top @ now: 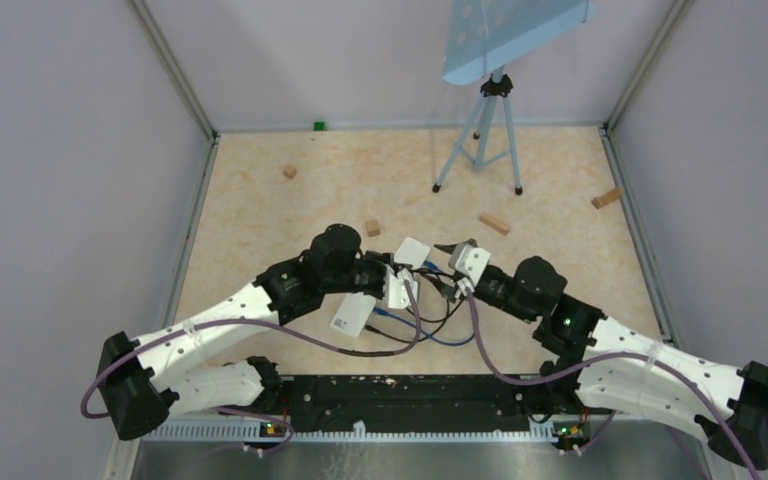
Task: Insert the plug into the switch port
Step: Pick up the connector from the center of the board.
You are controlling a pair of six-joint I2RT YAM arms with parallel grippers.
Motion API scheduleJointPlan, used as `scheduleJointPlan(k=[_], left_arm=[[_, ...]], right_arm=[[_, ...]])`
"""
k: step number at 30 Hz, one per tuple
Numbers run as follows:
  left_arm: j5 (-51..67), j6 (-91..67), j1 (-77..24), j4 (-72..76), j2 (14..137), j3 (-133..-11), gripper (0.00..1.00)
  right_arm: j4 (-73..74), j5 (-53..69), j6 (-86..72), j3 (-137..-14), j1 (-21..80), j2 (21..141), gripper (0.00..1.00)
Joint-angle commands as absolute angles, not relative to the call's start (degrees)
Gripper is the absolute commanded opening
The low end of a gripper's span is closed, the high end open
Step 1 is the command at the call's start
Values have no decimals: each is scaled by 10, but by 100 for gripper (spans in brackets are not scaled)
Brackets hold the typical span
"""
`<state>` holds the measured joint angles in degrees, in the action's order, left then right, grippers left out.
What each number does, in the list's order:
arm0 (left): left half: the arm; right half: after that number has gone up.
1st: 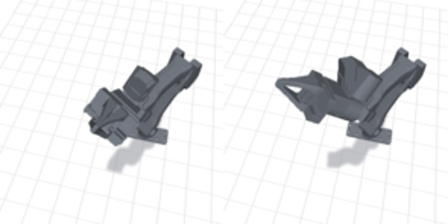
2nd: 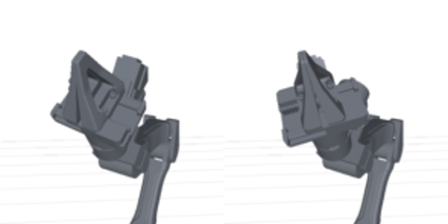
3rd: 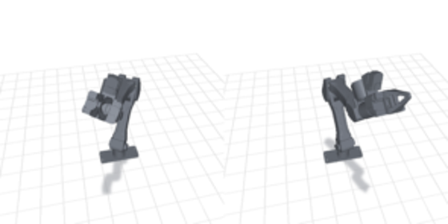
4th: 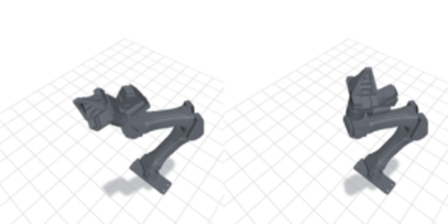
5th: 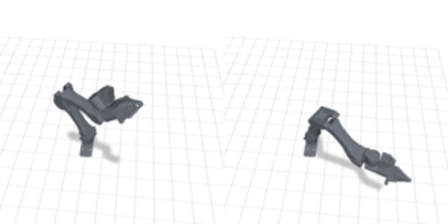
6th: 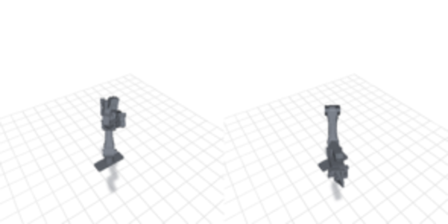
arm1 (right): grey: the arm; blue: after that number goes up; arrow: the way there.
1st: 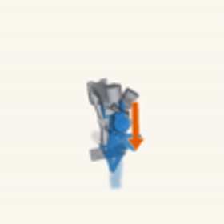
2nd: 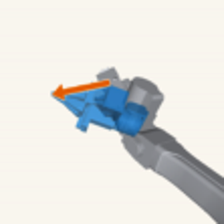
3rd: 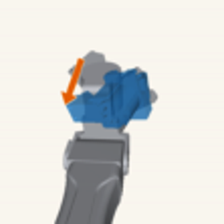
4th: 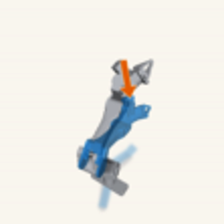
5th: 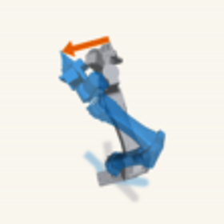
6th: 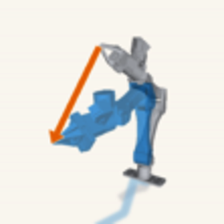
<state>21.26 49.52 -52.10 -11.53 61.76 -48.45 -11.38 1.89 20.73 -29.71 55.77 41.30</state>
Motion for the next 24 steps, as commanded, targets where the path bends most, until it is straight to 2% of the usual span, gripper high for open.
scheduleJointPlan(k=[1, 4, 7, 8, 9, 10, 12, 13, 14, 21, 24], left_arm=[[213, 528, -528, -177, 619, -531, 0], [215, 524, -529, -181, 617, -541, 0], [221, 517, -529, -181, 606, -545, 3], [221, 513, -529, -180, 602, -544, 5], [220, 507, -529, -180, 596, -541, 17], [209, 494, -529, -170, 588, -534, 33], [172, 431, -529, -120, 560, -511, 73], [155, 395, -529, -76, 540, -494, 89], [142, 363, -529, -40, 519, -476, 97], [60, 52, -529, 179, 349, -358, 99], [104, 27, -529, 214, 313, -329, 99]], right_arm=[[-94, 88, 275, -371, 565, 487, 52], [-76, 93, 275, -397, 566, 531, 37], [-60, 86, 276, -403, 568, 547, 6], [-60, 80, 277, -400, 567, 544, 0], [-71, 65, 269, -393, 568, 537, 0], [-87, 49, 250, -384, 568, 524, 0], [-132, 45, 218, -353, 568, 480, 0], [-159, 50, 209, -330, 569, 445, 0], [-186, 51, 199, -301, 569, 414, 0], [-336, 23, 115, -167, 569, 236, 0], [-390, 59, 109, -133, 569, 193, 0]])
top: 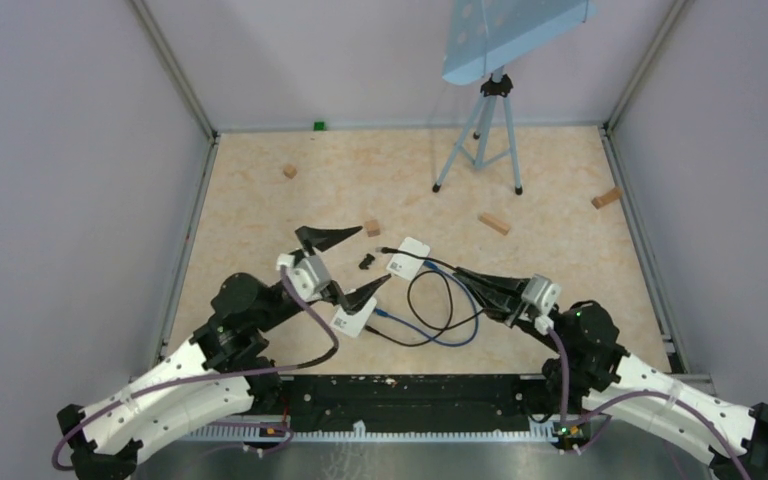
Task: Insert the plug into the switch port
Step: Pick up the connector from the center of the board.
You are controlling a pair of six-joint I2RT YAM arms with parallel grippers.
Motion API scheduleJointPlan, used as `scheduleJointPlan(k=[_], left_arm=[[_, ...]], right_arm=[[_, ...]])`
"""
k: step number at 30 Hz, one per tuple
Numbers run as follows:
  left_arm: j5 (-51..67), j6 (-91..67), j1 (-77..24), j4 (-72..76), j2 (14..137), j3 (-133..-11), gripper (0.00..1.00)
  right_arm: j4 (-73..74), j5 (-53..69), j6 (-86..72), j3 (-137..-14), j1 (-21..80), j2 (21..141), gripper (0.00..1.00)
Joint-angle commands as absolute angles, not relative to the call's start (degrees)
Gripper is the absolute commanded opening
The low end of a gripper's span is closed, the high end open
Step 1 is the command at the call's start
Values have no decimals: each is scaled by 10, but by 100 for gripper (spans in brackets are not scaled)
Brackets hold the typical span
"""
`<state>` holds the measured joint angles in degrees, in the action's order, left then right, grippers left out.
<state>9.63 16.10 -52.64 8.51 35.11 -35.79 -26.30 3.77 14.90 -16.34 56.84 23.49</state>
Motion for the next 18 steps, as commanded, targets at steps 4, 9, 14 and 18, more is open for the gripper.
scheduleJointPlan(k=[4, 9, 14, 18], left_arm=[[172, 43, -529, 192, 300, -333, 97], [256, 90, -529, 139, 297, -351, 92], [296, 119, -529, 108, 270, -356, 92], [329, 143, -529, 73, 239, -361, 92]], right_arm=[[-404, 140, 129, -138, 569, 172, 0], [-400, 236, 152, -160, 569, 166, 0], [-385, 317, 184, -171, 569, 151, 0], [-394, 333, 192, -168, 569, 134, 0]])
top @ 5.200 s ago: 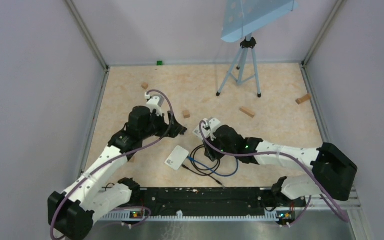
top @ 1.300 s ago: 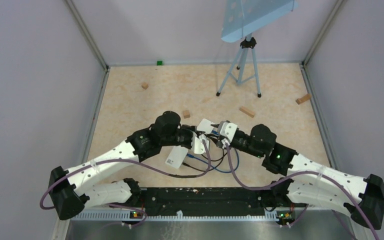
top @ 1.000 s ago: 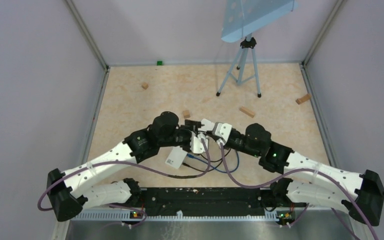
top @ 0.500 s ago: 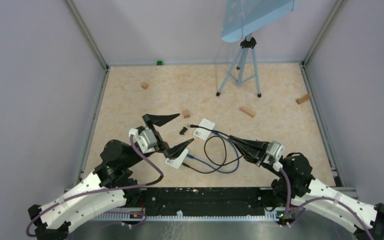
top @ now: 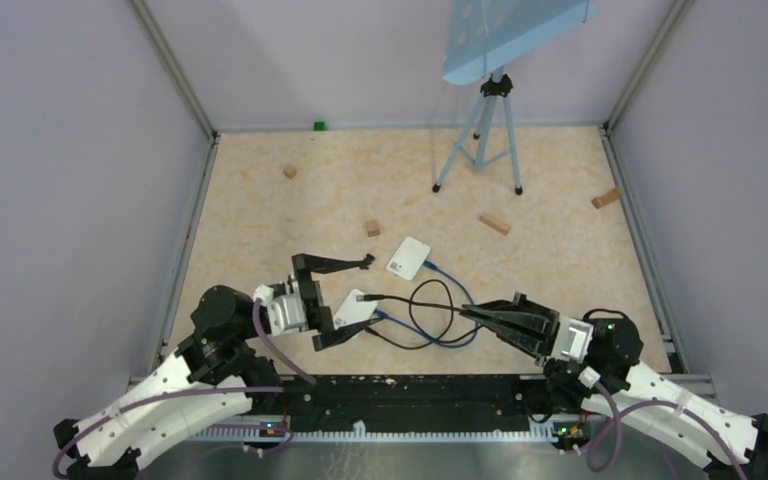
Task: Insert the plug into the switch port
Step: Pick up the connector from the center of the board.
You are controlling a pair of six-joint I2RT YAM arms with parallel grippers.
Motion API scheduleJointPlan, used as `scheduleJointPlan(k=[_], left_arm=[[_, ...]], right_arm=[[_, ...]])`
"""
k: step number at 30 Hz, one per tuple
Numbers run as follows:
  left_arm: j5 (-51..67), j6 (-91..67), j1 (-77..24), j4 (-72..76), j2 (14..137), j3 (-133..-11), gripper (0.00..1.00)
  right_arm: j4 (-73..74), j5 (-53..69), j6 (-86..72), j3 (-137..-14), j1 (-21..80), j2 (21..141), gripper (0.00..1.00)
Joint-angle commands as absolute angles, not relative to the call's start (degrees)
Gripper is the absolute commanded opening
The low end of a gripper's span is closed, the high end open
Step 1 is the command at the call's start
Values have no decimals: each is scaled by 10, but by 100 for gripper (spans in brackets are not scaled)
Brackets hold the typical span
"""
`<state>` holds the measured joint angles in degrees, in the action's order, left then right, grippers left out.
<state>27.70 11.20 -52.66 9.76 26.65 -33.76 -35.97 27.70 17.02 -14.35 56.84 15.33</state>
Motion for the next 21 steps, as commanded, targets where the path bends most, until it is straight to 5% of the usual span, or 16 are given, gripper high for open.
scheduleJointPlan(k=[1, 8, 21], left_arm=[[335, 149, -529, 63, 231, -361, 92], [317, 151, -529, 35, 192, -333, 92], [358, 131, -529, 40, 207, -316, 73]], right_arm=[[-402, 333, 191, -165, 569, 129, 0], [-409, 340, 195, -156, 568, 105, 0], [-398, 352, 192, -155, 569, 98, 0]])
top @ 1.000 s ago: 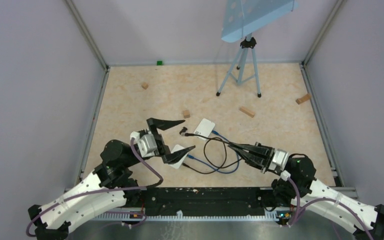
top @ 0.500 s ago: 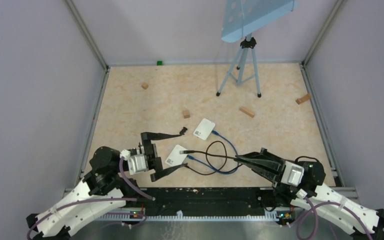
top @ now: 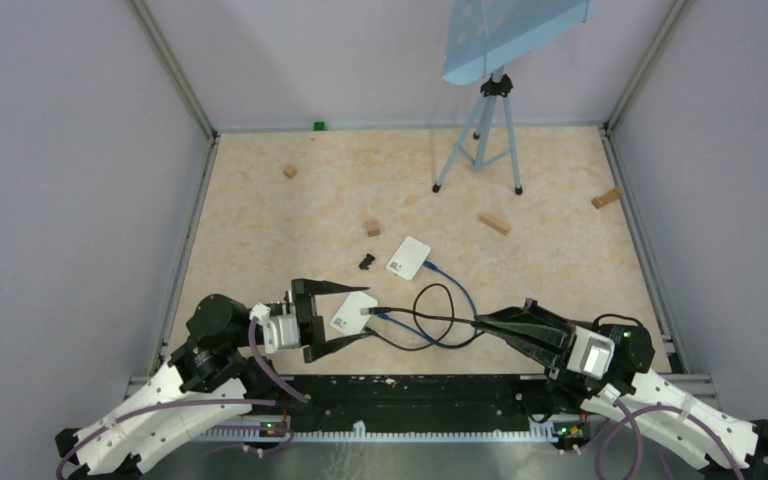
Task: Insert the plug into the switch port
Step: Pick up the connector from the center of the board.
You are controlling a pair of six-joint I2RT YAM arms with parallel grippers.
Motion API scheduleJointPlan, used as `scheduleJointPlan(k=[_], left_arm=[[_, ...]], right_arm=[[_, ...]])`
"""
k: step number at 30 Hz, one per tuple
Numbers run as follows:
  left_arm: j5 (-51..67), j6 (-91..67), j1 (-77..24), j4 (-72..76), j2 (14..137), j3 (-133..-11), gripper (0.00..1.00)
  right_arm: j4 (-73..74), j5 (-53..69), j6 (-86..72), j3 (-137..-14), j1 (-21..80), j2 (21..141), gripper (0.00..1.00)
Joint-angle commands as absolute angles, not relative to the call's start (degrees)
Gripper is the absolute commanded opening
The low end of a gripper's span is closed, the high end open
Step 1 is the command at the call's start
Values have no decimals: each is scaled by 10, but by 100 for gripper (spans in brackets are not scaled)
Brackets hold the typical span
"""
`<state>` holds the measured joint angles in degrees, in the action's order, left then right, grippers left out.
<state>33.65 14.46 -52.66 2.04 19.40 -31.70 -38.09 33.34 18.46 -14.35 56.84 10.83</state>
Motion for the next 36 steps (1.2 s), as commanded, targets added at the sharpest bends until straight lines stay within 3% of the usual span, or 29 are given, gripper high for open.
scheduleJointPlan(k=[1, 7, 12, 15, 18, 22, 29, 32, 36], left_arm=[[362, 130, -529, 43, 210, -316, 70], [391, 119, -529, 58, 236, -322, 48], [394, 117, -529, 55, 242, -327, 37], [389, 115, -529, 56, 239, -327, 38], [387, 113, -529, 56, 236, -327, 46], [384, 112, -529, 56, 235, -329, 45], [375, 114, -529, 42, 237, -336, 23], [339, 97, -529, 35, 241, -343, 8], [284, 68, -529, 15, 253, -358, 0]], right_arm=[[-396, 352, 192, -156, 569, 98, 0], [-386, 353, 192, -157, 569, 97, 0], [-380, 353, 193, -158, 569, 96, 0], [-373, 353, 195, -158, 569, 96, 0], [-370, 352, 198, -158, 569, 96, 0], [-368, 350, 198, -157, 569, 96, 0], [-335, 347, 205, -164, 569, 96, 0], [-302, 340, 216, -171, 569, 95, 0], [-249, 314, 235, -184, 569, 96, 4]])
